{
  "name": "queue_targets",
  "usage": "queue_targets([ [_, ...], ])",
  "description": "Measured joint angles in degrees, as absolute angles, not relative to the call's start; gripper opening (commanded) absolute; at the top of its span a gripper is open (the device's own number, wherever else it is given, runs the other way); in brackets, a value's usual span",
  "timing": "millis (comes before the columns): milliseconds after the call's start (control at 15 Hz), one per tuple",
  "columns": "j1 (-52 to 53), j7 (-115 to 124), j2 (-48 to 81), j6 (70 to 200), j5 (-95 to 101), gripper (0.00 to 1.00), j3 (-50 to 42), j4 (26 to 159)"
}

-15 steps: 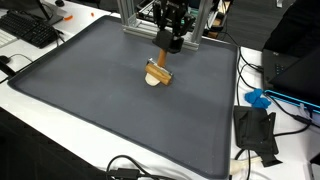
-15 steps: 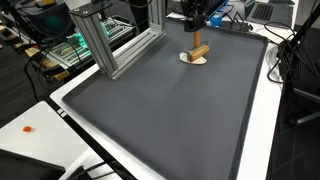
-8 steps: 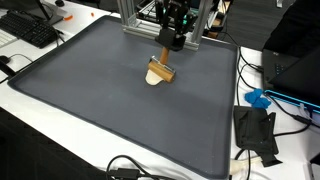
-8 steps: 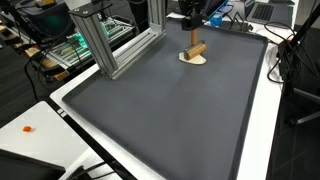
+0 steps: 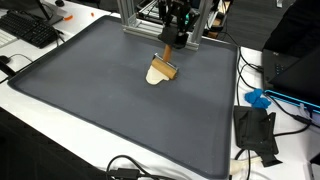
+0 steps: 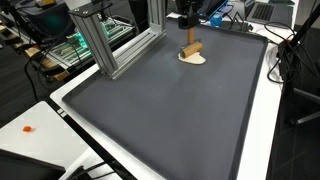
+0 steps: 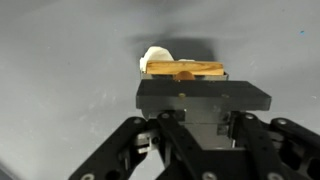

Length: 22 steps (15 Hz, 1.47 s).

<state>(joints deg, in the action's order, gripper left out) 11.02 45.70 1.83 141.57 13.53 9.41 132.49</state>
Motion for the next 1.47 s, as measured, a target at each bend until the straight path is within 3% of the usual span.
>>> queue_targets([
  [1467,11.1,50.1,1.6,138.4,13.1,0.22,9.7,132.1],
])
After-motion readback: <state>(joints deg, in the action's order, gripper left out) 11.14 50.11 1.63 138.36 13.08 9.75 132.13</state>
